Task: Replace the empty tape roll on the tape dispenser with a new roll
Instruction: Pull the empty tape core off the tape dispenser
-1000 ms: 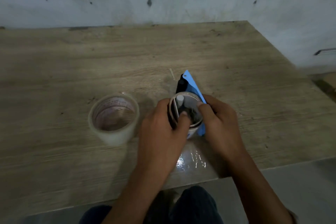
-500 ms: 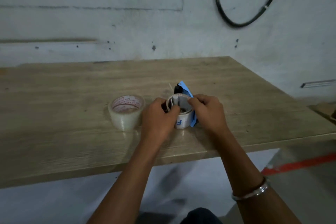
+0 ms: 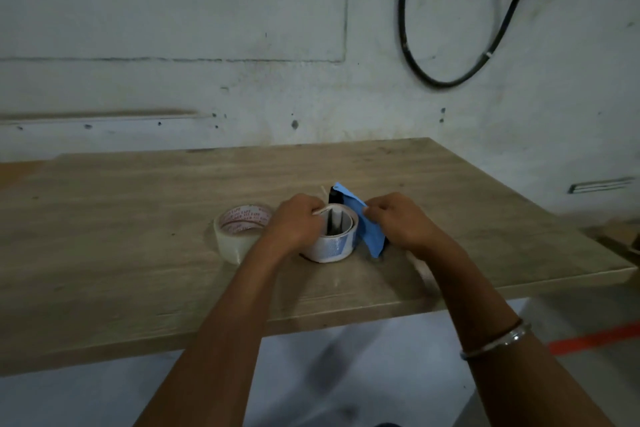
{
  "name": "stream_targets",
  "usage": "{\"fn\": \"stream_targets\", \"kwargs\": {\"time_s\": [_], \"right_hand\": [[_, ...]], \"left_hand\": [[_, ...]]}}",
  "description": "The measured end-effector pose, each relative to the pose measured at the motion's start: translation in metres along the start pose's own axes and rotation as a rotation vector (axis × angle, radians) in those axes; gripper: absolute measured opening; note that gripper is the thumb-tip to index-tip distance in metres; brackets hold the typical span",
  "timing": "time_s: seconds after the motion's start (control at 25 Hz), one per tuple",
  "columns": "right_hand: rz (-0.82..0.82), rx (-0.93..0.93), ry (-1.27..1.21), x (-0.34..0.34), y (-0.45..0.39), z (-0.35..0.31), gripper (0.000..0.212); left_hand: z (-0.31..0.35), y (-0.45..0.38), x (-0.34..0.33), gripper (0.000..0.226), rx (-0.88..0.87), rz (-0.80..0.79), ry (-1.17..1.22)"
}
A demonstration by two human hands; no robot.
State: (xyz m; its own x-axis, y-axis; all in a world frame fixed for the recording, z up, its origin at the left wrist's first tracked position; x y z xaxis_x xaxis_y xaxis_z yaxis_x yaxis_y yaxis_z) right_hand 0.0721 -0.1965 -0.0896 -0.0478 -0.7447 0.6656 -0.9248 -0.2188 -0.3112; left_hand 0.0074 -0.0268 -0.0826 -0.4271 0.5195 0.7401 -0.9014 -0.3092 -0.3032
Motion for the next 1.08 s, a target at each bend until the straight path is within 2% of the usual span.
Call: {"fn": "stream_targets", "kwargs": {"time_s": [0.08, 0.16, 0.32, 0.52, 0.64, 0.76, 0.8, 0.88, 0.92, 0.96, 1.08], "right_hand": [[0.0, 0.055, 0.125, 0.002, -0.008, -0.001, 0.031], [0.103, 0.098, 0.163, -0.001, -0.008, 0.001, 0.028], [0.239, 0.07, 0.016, -0.009, 0.0, 0.013, 0.017], [0.327, 0.041, -0.027, -0.008, 0.0, 0.02, 0.028], [0.344, 0.028, -0.015, -0.01, 0.0, 0.022, 0.027], [0.364, -0.003, -0.005, -0.011, 0.0, 0.027, 0.02], [0.369, -0.006, 0.011, -0.011, 0.001, 0.028, 0.019], [0.398, 0.002, 0.086, -0.012, 0.003, 0.026, 0.02], [0.416, 0.012, 0.135, -0.012, 0.004, 0.024, 0.019], [0.43, 0.025, 0.179, -0.013, 0.006, 0.022, 0.02], [0.454, 0.042, 0.246, -0.013, 0.009, 0.017, 0.019]], "left_hand": [[0.005, 0.0, -0.002, 0.025, 0.012, 0.01, -0.01], [0.005, 0.004, -0.007, 0.025, 0.044, 0.042, 0.023], [0.004, 0.02, -0.008, 0.011, 0.135, 0.235, 0.097], [0.011, 0.006, -0.009, 0.039, 0.092, 0.139, 0.128], [0.006, -0.003, -0.01, 0.04, 0.102, 0.121, 0.172], [-0.002, -0.001, -0.012, 0.03, 0.132, 0.12, 0.23], [-0.004, 0.005, -0.013, 0.039, 0.136, 0.097, 0.265], [-0.007, 0.014, -0.018, 0.077, 0.126, 0.028, 0.28], [-0.007, 0.017, -0.019, 0.089, 0.082, 0.019, 0.241], [-0.006, 0.018, -0.018, 0.092, 0.034, 0.035, 0.206], [-0.001, 0.019, -0.012, 0.078, 0.002, 0.152, 0.189]]}}
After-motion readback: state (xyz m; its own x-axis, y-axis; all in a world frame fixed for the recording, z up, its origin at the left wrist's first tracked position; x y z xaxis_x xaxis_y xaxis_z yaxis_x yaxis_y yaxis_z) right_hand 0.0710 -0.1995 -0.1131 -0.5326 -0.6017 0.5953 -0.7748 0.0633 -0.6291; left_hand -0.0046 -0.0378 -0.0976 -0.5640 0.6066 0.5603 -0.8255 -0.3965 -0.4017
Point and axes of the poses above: each hand's wrist, its own y-axis away from the middle knuckle, its own x-axis out of the back of the hand, z = x × y, the point moved 3 cm from there along -y, towards the middle knuckle, and after that the axes turned 13 degrees about z, right-handed, at the moved point
